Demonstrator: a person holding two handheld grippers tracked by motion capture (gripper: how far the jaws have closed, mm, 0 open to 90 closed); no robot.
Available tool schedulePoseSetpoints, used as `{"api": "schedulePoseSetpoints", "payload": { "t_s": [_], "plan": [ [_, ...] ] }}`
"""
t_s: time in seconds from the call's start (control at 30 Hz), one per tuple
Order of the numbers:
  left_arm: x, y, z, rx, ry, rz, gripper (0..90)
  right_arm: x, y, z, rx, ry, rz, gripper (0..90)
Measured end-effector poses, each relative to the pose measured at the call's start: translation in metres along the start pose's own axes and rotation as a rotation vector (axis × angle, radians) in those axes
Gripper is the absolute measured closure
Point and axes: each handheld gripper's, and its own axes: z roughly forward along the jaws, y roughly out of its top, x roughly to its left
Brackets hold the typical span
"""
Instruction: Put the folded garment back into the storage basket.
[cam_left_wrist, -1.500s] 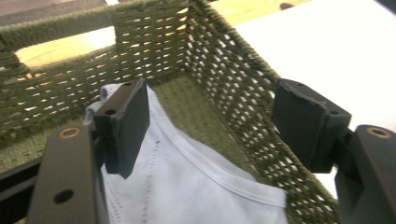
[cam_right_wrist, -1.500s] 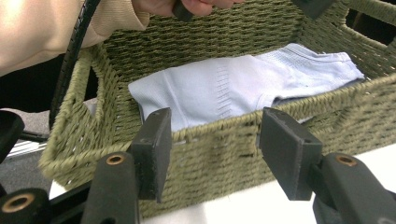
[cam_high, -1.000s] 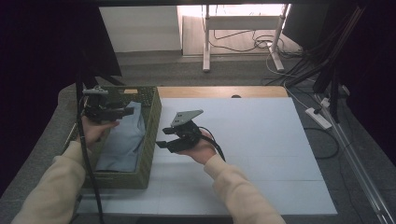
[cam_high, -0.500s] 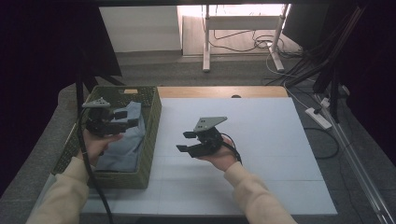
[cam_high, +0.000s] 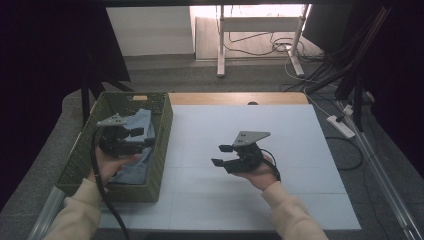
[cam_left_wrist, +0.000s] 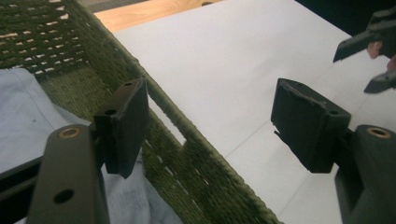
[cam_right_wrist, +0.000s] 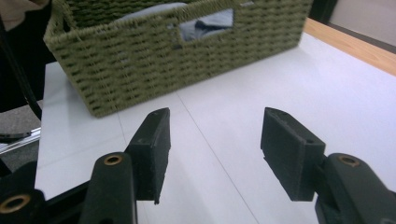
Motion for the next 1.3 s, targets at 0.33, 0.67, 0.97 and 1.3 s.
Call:
{"api": "schedulePoseSetpoints", "payload": {
  "t_s": [0.33,0.67,0.97,1.3],
  "plan": [
    [-0.016,-0.01,-0.004,0.003,-0.021,0.012,28.3,-0.01,-0.027,-0.032,0.02,-0.067,0.041,42.3],
    [-0.032,-0.024,-0.01,0.004,-0.042,0.014,27.6,-0.012,-0.047,-0.069,0.001,-0.125,0.073,41.8],
    [-0.046,-0.032,-0.012,-0.002,-0.059,0.032,27.3,-0.022,-0.071,-0.102,-0.011,-0.191,0.126,41.1],
    [-0.046,-0.035,-0.008,-0.006,-0.045,0.035,26.9,-0.029,-0.093,-0.133,-0.016,-0.265,0.15,40.1]
  ]
}}
